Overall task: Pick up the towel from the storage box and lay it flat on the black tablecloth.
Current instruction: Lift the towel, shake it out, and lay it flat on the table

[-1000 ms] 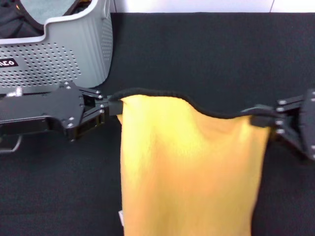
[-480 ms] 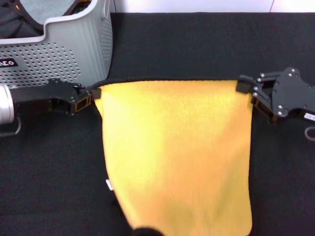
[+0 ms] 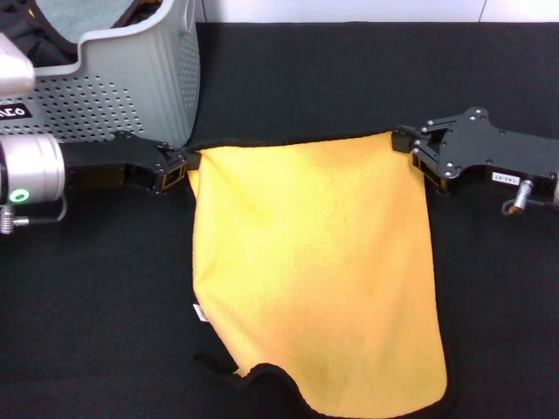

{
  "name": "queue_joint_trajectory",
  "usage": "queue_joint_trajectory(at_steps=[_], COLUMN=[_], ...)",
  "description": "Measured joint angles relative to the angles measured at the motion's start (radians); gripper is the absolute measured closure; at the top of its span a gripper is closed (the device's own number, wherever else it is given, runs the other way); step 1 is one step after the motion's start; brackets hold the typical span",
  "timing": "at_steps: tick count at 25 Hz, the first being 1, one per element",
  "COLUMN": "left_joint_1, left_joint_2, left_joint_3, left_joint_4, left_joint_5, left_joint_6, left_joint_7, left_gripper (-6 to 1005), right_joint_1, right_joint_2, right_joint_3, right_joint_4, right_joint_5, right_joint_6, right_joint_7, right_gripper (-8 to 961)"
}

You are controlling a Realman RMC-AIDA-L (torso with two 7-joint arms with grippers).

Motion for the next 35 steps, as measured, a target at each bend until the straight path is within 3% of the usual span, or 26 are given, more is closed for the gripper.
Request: queue_joint_trajectory(at_steps=[11, 17, 23, 30, 35], left_joint_1=[-0.022, -0.033, -0.040, -0.071, -0.088], left_joint_2=[-0.029, -0.030, -0.033, -0.033, -0.033], left_joint_3=[0.002, 0.002, 0.002, 0.002, 0.003], left_joint_4=[-0.012, -0.023, -0.041, -0.077, -0.093], left_joint_5=[0.038, 0.033, 0.030, 0.024, 0.020], left_joint_6=[-0.049, -0.056, -0.075, -0.082, -0.106], left_joint_7=[0.002, 0.002, -0.001, 0.010, 0.013], left_gripper=[976, 976, 975, 975, 976], right_joint_1=[-0.005, 0.004, -0.001, -0.019, -0.012], right_joint_2=[-0.003, -0.014, 0.001, 0.001, 0.001], right_joint_3=[0.045, 0.053, 0.056, 0.119, 0.106], right_joint_4=[-0.013, -0.010, -0.014, -0.024, -0.014], right_joint_5=[-0.006, -0.016, -0.045, -0.042, -0.048], right_joint_6=[0.116, 0.126, 0.178, 0.177, 0.176], right_joint_7=[0.001, -0.005, -0.020, -0.024, -0.024], right_gripper=[936, 936, 936, 935, 935])
